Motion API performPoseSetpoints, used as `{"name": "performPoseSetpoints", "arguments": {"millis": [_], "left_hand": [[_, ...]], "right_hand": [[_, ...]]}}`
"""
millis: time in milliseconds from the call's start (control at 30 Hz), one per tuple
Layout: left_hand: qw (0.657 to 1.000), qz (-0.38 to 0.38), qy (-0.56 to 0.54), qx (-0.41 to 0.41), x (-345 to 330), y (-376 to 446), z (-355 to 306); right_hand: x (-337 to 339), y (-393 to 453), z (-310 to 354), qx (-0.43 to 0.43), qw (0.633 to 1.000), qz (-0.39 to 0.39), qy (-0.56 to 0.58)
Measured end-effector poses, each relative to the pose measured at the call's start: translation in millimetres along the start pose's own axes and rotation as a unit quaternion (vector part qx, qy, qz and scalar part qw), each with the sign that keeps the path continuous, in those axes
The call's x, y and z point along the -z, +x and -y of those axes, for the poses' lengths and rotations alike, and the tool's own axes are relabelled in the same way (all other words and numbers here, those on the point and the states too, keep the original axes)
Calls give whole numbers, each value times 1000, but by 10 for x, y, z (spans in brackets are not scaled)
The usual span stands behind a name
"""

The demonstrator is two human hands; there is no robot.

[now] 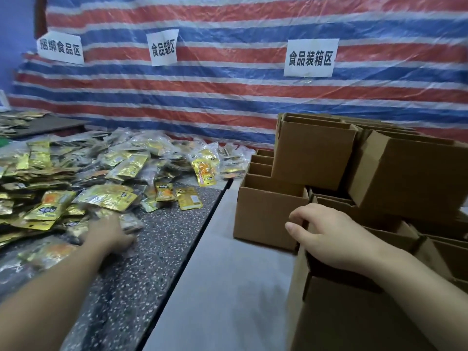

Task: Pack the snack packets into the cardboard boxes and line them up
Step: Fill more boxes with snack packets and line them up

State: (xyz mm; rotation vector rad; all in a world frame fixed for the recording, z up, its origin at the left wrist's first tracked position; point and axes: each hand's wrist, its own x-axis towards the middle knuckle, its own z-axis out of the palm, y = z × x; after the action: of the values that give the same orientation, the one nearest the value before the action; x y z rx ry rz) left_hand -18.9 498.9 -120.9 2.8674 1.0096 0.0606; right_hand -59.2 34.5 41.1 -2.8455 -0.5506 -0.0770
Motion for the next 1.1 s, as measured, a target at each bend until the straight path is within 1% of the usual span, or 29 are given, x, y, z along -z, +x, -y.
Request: {"name": "performPoseSetpoints", "arguments": {"millis": [200,233,300,367,433,467,533,567,633,667,733,800,867,933,967,1000,1033,1100], "left_hand": [[999,25,21,11,155,-91,-3],[999,33,11,16,178,-140,-20],[998,48,-49,4,178,-242,-64],[990,62,-120,-48,141,-382,-155],[980,75,-144,-118,95,-550,-282],[975,71,-151,-147,68,-653,-361],[969,20,-162,-183,-5,-854,-532],[971,-15,-149,-184,-52,-944,-605],[986,-48,-67,-147,-152,-1099,-703],[992,-44,-28,-118,-187,-1151,-725],[998,-3,-11,-63,-191,-1215,-765],[998,34,-26,-55,-164,-1241,-844],[995,47,-52,-74,-115,-1274,-935],[991,39,-93,-85,-37,-1289,-986],[987,27,-132,-86,30,-1280,-997],[978,11,-191,-87,123,-1280,-1028],[961,-7,-259,-92,251,-1297,-1077],[915,-36,-382,-125,569,-1434,-1276]], "right_hand": [[-131,-16,-159,-12,1000,17,22],[-159,-24,-176,-15,999,20,26],[-216,-41,-199,-20,999,28,42],[-252,-57,-215,-28,998,31,56],[-275,-65,-227,-31,997,33,59],[-279,-75,-226,-34,997,35,61],[-293,-86,-232,-37,996,41,63],[-295,-86,-230,-38,996,45,63],[-301,-93,-232,-40,996,48,61],[-307,-97,-233,-41,996,47,60],[-316,-104,-240,-39,997,44,58],[-319,-116,-240,-37,997,38,60],[-310,-131,-236,-37,997,19,65],[-286,-147,-236,-35,996,-15,78],[-268,-157,-242,-34,994,-37,93],[-247,-162,-258,-33,991,-59,118],[-216,-163,-268,-34,984,-81,152],[-112,-157,-248,-40,964,-118,233]]}}
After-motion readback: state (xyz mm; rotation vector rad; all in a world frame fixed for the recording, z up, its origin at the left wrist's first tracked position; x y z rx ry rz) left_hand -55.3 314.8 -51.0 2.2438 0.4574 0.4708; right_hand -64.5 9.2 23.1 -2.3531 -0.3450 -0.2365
